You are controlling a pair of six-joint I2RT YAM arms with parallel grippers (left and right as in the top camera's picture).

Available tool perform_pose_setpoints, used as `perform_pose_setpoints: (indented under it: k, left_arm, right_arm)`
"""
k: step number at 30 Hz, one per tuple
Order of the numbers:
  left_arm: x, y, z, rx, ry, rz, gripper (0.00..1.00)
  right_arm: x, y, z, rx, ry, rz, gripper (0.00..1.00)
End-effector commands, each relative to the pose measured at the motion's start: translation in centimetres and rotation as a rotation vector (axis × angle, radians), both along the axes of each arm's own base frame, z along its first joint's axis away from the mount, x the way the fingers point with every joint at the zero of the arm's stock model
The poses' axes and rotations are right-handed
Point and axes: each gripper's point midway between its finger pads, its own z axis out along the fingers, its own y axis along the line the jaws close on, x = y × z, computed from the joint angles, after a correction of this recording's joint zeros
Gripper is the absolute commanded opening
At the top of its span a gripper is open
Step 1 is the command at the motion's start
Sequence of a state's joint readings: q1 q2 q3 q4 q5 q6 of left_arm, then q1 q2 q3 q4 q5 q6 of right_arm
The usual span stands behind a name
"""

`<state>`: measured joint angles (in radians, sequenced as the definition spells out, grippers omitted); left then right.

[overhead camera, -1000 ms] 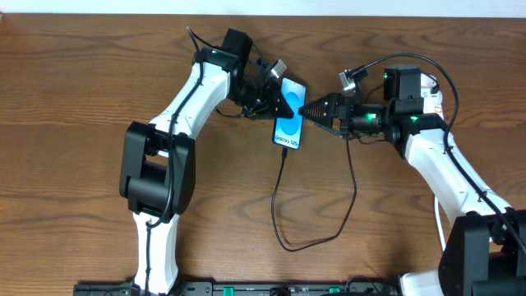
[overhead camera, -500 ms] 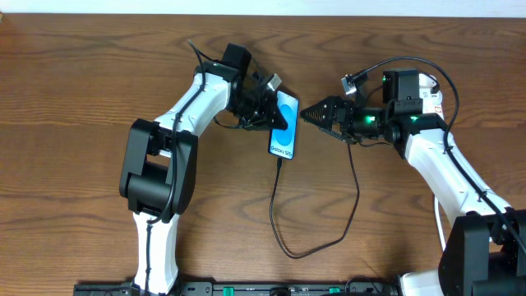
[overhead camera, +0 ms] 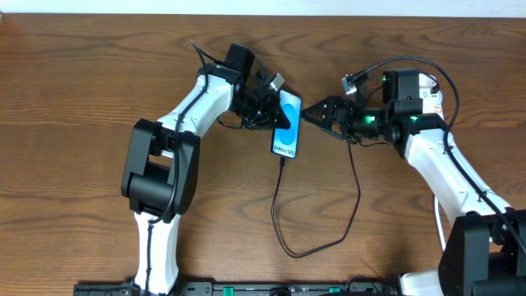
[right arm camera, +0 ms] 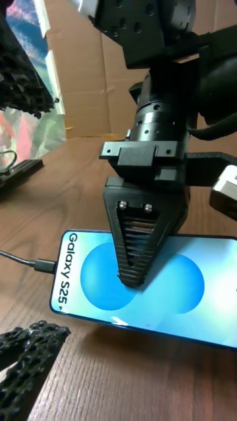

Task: Plug charger to phone and switch on socket
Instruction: 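Lower the plugged phone toward the table with the left gripper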

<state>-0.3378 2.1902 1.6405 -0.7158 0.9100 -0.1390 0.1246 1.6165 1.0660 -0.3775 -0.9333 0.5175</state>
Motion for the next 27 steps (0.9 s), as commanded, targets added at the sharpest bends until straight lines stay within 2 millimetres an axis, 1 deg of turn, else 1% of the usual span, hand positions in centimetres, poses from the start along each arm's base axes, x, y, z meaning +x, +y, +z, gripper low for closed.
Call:
perform_pose_setpoints:
  k: [1, 3, 6, 15, 18, 22, 27]
  left_arm:
    - [-0.4, -0.3, -1.7, -0.005, 0.060, 0.004, 0.07]
    - [-0.5, -0.3, -2.1, -0.002, 0.068, 0.003, 0.07]
    - [-0.1, -0.4, -2.1, -0.008, 0.052, 0.003, 0.07]
    - [0.0, -0.5, -2.4, 0.001, 0.044, 0.003, 0.08]
    - [0.2, 0.0, -3.0, 0.042, 0.034, 0.015, 0.08]
    - [0.2, 0.0, -3.5, 0.049, 0.068, 0.036, 0.07]
    - [-0.1, 0.0, -4.6, 0.058, 0.092, 0.035, 0.07]
  right_arm:
    - [0.4, -0.4, 0.2, -0.013, -0.017, -0.015, 0.99]
    - [0.4, -0.4, 0.2, -0.013, -0.017, -0.015, 0.99]
    - [0.4, -0.4, 0.2, -0.013, -0.018, -0.015, 0.99]
    - [0.4, -0.4, 0.2, -0.012, -0.017, -0.014, 0.99]
    - [0.4, -0.4, 0.2, -0.012, -0.016, -0.014, 0.99]
    - [0.4, -0.4, 0.2, -0.009, -0.007, -0.020, 0.99]
    - [0.3, -0.4, 0.2, -0.009, -0.003, -0.020, 0.99]
